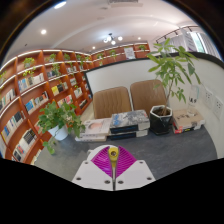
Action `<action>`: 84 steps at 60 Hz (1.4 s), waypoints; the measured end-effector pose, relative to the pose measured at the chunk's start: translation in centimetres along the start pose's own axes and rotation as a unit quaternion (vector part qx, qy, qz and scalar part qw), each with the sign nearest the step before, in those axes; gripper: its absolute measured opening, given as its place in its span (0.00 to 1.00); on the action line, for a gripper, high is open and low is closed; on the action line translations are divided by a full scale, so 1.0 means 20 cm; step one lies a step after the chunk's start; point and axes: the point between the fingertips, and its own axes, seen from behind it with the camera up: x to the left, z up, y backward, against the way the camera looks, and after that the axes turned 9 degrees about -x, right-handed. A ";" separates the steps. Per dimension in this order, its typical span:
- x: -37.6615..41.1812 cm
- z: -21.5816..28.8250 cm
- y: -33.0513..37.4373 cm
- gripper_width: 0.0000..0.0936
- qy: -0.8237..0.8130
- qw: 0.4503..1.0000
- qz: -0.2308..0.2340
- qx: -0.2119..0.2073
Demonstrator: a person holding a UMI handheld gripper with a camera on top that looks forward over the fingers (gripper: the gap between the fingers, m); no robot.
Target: Unplug charger
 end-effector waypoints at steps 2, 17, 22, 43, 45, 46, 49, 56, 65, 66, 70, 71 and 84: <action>-0.03 -0.06 -0.02 0.02 -0.001 1.000 0.002 0.011; 0.00 -0.32 -0.02 0.02 -0.023 0.998 0.027 0.061; 0.01 -0.33 -0.01 0.02 -0.017 0.998 0.029 0.061; 0.07 -0.38 0.07 0.13 0.003 0.998 0.019 0.064; 0.07 -0.36 0.07 0.27 0.006 0.998 0.012 0.057; 0.06 -0.33 0.07 0.37 0.008 0.999 0.009 0.048; 0.06 -0.26 0.09 0.70 0.003 1.000 0.000 0.028; 0.07 -0.20 0.11 0.76 -0.038 0.999 0.003 0.028; -0.07 -0.19 0.18 0.88 -0.030 0.998 -0.047 0.028; -0.09 -0.19 0.19 0.88 -0.027 0.998 -0.052 0.027; -0.14 -0.19 0.23 0.88 -0.021 0.997 -0.073 0.022; -0.15 -0.19 0.24 0.88 -0.018 0.997 -0.078 0.022; -0.23 -0.28 0.34 0.88 0.020 0.991 -0.128 0.039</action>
